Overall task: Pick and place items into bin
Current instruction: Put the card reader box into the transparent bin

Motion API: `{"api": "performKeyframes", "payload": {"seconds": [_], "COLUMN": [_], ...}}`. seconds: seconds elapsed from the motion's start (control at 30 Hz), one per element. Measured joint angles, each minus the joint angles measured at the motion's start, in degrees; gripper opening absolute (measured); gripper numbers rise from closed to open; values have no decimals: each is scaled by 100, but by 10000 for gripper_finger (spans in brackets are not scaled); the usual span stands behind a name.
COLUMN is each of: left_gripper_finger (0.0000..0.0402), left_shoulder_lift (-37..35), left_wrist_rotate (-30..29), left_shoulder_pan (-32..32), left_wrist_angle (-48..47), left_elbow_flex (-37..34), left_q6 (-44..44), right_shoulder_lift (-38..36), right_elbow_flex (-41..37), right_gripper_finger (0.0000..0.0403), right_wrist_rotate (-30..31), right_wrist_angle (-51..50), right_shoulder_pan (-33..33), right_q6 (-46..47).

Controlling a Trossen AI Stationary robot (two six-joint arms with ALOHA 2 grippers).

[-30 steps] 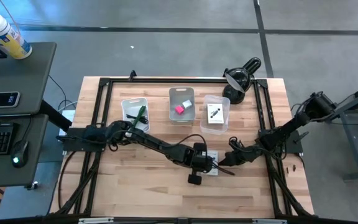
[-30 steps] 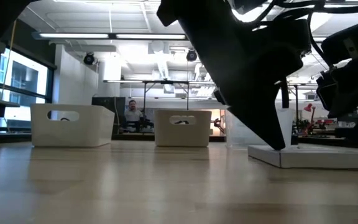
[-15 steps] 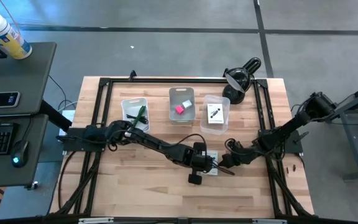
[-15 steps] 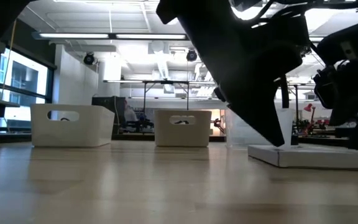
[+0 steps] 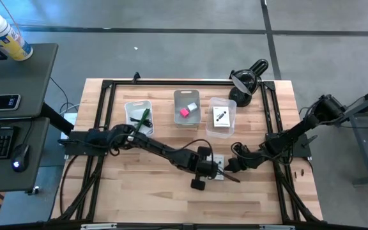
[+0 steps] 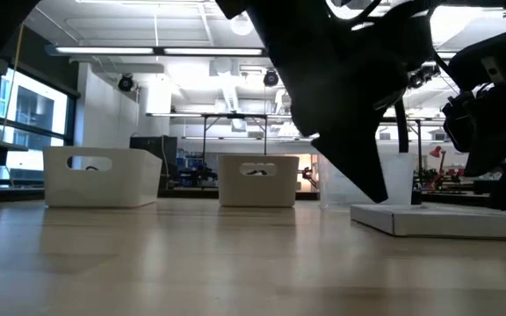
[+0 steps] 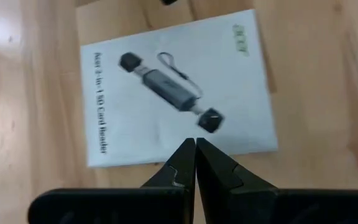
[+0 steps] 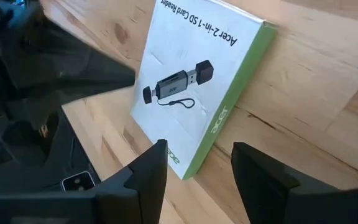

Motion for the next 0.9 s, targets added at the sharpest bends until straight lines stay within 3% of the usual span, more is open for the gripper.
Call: {"api": "performKeyframes", "payload": {"seconds": [0.9], "left_gripper_finger": [3], "left_shoulder_lift": [-13], "left_wrist_rotate": [-104], "left_shoulder_pan": [14], "left_wrist_angle": [43], "left_elbow_flex": [-125], "left_q6": [-151], "right_shoulder_lift": [0], "right_elbow_flex": [0], "right_gripper_finger": [150], "right_wrist_rotate": [-30], "right_wrist_angle": [231], "right_shoulder_pan": [0], "right_q6": [-21]}}
